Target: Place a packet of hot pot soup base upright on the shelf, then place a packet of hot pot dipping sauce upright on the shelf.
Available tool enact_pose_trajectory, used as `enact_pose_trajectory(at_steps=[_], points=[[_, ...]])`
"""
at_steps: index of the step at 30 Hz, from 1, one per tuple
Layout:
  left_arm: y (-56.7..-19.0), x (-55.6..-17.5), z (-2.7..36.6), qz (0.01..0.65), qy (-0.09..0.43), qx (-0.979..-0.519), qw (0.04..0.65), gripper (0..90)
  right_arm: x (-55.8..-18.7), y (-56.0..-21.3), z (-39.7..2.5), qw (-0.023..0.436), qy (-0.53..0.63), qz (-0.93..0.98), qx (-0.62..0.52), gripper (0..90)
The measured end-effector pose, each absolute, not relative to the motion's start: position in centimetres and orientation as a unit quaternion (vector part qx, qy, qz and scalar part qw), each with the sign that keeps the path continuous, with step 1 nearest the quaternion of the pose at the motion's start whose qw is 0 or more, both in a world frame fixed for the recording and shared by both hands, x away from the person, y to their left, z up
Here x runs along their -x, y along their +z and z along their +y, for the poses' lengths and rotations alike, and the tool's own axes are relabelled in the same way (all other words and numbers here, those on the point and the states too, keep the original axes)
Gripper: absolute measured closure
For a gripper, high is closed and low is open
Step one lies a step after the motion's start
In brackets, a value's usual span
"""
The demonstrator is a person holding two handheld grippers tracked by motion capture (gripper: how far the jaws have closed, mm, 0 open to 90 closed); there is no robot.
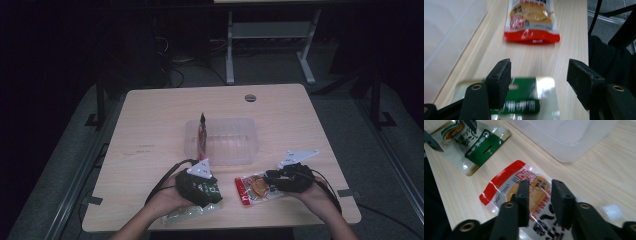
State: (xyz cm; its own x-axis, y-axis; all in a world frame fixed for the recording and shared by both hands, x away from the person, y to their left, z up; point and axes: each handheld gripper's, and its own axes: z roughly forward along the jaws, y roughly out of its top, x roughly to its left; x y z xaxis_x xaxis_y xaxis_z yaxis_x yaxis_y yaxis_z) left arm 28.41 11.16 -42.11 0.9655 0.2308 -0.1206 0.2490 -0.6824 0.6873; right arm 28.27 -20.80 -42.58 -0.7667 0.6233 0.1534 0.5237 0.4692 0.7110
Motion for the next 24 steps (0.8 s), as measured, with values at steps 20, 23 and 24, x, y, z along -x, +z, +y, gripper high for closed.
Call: enact_pose_trajectory(at_steps=[20,23,24], points=[[-44.3,-29.4,2.3,0.109,0.004,-0.929,0.353,19.4,-27.1,-42.8,-25.7,0.092,0.410,0.823,-0.384,38.5],[-44.8,-29.5,1.6,0.109,0.006,-0.932,0.345,17.6,-27.0,-43.0,-26.4,0.091,0.405,0.821,-0.392,37.7],[-44.9,-29.5,1.5,0.107,0.006,-0.934,0.342,17.5,-27.1,-43.0,-26.5,0.095,0.406,0.822,-0.389,37.6]])
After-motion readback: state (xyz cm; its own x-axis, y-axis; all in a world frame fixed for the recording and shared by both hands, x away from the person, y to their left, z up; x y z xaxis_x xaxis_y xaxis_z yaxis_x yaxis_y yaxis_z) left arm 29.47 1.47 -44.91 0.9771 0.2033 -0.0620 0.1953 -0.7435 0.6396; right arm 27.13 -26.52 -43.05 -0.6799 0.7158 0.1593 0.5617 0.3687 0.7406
